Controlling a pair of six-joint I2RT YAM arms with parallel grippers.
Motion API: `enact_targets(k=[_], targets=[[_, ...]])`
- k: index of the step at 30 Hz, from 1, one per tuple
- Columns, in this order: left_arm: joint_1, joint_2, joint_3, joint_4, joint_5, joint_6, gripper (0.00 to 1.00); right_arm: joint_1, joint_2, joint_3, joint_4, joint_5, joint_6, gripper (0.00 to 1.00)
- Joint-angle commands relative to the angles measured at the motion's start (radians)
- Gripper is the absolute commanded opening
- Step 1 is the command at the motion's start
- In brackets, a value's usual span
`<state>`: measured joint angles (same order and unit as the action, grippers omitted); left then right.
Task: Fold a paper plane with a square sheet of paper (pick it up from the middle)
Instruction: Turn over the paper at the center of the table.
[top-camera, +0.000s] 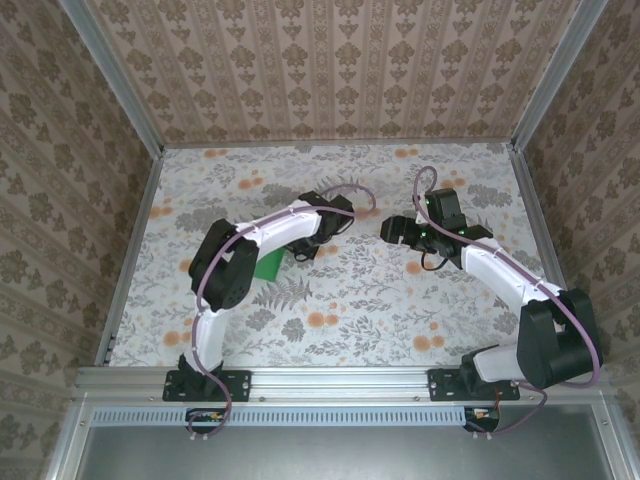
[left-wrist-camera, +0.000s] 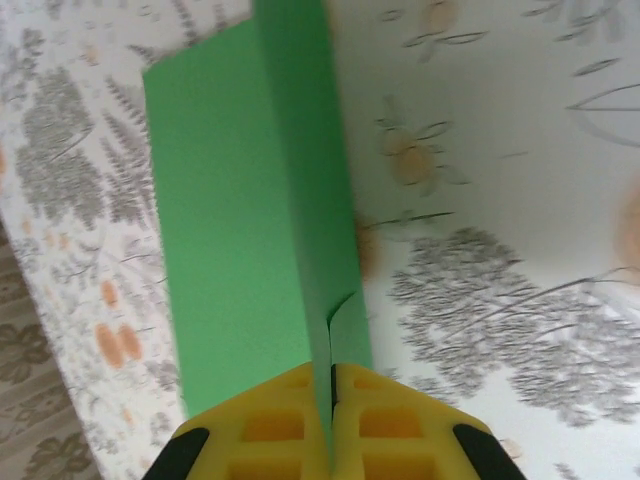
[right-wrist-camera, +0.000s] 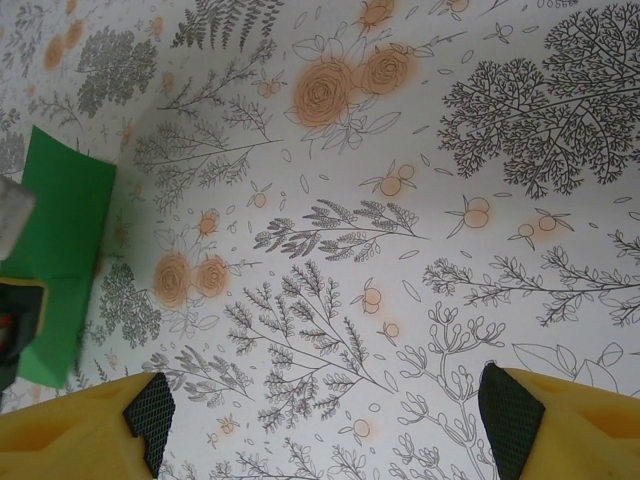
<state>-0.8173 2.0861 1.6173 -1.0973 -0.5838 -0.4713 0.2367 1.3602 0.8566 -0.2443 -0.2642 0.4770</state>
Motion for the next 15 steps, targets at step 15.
enact_targets(k=[15], targets=[[-0.067, -0.017, -0.065, 0.311, 0.454, -0.047, 0.44, -0.020, 0.014, -0.018, -0.014, 0.011, 0.053, 0.83]])
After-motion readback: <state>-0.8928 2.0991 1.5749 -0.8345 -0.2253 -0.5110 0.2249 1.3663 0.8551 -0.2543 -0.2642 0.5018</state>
